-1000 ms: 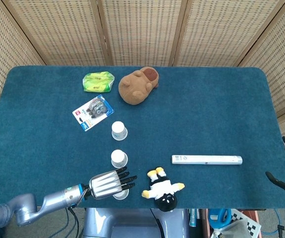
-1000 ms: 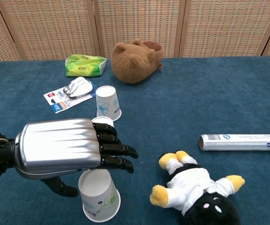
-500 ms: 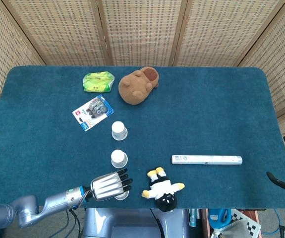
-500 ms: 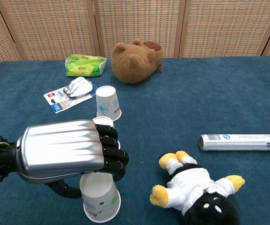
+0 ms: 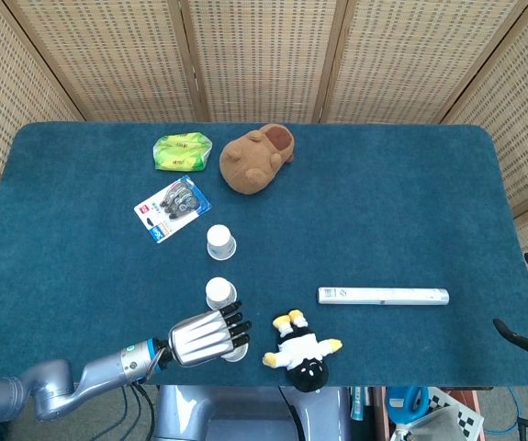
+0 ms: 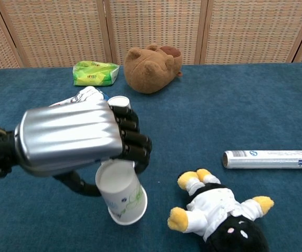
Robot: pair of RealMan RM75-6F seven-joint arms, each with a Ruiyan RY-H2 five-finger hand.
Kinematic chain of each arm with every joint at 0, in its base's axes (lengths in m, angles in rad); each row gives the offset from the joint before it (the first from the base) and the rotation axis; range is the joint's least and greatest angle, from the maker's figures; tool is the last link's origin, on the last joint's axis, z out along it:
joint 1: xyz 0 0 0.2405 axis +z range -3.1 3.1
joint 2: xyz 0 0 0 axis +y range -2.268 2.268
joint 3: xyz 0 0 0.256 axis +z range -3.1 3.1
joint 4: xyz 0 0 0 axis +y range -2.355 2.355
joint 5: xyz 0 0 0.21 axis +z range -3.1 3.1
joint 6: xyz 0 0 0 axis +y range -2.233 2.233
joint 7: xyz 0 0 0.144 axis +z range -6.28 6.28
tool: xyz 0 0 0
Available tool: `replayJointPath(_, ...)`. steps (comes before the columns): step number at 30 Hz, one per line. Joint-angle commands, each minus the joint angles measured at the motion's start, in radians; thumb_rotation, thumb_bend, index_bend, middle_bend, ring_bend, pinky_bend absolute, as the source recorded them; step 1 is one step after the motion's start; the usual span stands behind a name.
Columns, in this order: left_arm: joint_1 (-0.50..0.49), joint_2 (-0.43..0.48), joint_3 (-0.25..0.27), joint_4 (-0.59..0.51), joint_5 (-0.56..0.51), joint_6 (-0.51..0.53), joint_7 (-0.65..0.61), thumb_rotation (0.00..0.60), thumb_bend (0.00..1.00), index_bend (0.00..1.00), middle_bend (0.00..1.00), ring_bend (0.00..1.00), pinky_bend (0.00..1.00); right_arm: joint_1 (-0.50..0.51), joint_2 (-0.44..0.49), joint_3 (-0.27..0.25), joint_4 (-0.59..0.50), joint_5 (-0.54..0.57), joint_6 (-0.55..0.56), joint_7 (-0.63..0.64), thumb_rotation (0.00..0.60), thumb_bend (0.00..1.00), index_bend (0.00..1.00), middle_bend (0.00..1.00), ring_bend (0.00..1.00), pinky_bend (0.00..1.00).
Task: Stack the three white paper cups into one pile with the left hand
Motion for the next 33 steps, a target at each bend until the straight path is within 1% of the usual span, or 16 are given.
replayJointPath(1, -0.008, 0.067, -0.088, -0.099, -0.086, 0.012, 0.047, 0.600, 0.16, 0.45, 0.38, 0.40, 0.27, 0.000, 0.001, 0.000, -0.001, 0.001, -0.002, 0.000, 0.600, 0.00, 0.00, 0.00, 0.00, 0.00)
replayJointPath(4, -0.006, 0.090, -0.118, -0.122, -0.140, 0.004, 0.065, 0.600, 0.16, 0.45, 0.38, 0.40, 0.27, 0.000, 0.001, -0.001, -0.002, -0.001, -0.001, 0.000, 0.600, 0.00, 0.00, 0.00, 0.00, 0.00)
replayJointPath(9, -0.002, 0.102, -0.132, -0.120, -0.191, 0.005, 0.062, 0.600, 0.16, 0.45, 0.38, 0.40, 0.27, -0.001, 0.003, -0.001, -0.004, -0.001, 0.001, 0.002, 0.600, 0.00, 0.00, 0.00, 0.00, 0.00)
replayJointPath(12, 0.006, 0.094, -0.127, -0.080, -0.220, 0.009, 0.055, 0.600, 0.16, 0.45, 0.38, 0.40, 0.27, -0.003, 0.002, 0.000, -0.005, -0.002, 0.006, 0.002, 0.600, 0.00, 0.00, 0.00, 0.00, 0.00)
replayJointPath(16, 0.011, 0.067, -0.115, -0.025, -0.250, 0.015, 0.014, 0.600, 0.16, 0.45, 0.38, 0.40, 0.27, -0.004, 0.003, 0.000, -0.006, -0.001, 0.005, 0.001, 0.600, 0.00, 0.00, 0.00, 0.00, 0.00)
replayJointPath(20, 0.009, 0.046, -0.109, 0.018, -0.261, 0.023, -0.007, 0.600, 0.16, 0.45, 0.38, 0.40, 0.27, -0.003, 0.001, 0.001, -0.007, 0.000, 0.004, -0.005, 0.600, 0.00, 0.00, 0.00, 0.00, 0.00)
replayJointPath(33, 0.000, 0.017, -0.091, 0.050, -0.290, 0.018, -0.003, 0.600, 0.16, 0.45, 0.38, 0.40, 0.27, -0.003, 0.001, 0.001, -0.009, 0.003, 0.002, -0.005, 0.600, 0.00, 0.00, 0.00, 0.00, 0.00)
